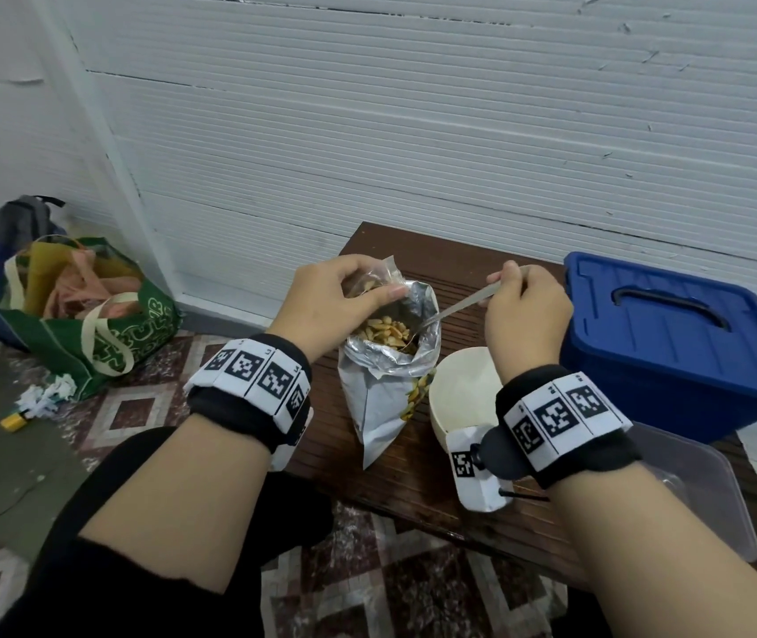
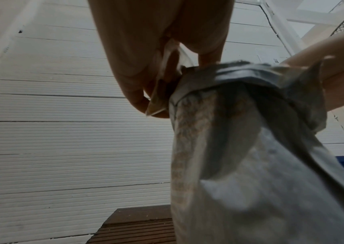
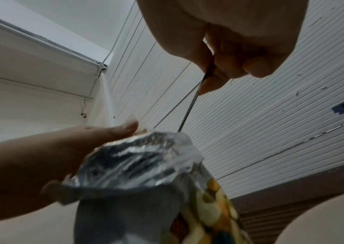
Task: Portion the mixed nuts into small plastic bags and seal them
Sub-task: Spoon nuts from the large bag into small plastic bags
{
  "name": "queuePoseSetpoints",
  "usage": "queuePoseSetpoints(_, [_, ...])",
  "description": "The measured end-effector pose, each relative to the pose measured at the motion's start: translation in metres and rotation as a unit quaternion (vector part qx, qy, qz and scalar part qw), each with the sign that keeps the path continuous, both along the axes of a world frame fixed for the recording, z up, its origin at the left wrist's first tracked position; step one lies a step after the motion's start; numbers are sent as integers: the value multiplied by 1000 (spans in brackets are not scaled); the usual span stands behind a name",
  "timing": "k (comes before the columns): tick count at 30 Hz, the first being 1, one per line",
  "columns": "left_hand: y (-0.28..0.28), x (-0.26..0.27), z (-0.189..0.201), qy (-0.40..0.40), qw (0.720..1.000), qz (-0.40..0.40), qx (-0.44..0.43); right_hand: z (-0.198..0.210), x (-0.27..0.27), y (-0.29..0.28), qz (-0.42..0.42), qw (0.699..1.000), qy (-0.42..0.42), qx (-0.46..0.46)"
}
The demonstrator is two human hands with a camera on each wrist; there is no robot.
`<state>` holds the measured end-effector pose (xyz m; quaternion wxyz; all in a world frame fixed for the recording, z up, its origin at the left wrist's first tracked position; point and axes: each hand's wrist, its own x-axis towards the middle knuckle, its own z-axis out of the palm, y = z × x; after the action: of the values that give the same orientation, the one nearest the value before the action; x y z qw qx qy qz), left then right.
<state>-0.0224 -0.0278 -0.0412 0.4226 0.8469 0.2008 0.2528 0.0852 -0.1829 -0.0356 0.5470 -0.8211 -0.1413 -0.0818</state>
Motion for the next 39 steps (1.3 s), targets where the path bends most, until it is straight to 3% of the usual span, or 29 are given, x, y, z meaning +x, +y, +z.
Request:
queuePoseSetpoints(11, [6, -11, 15, 60, 998, -26, 14, 36, 23, -14, -49, 999, -14, -7])
queuePoseSetpoints(22, [2, -7, 14, 109, 990, -52, 73, 40, 23, 0, -9, 1000, -12, -15])
queuePoseSetpoints(30, [0, -5, 12, 99, 992, -53, 53, 34, 17, 10, 23, 999, 14, 32])
queuePoseSetpoints(39, [2, -1, 9, 67, 997, -21, 8, 34, 6, 8, 85, 984, -84, 136])
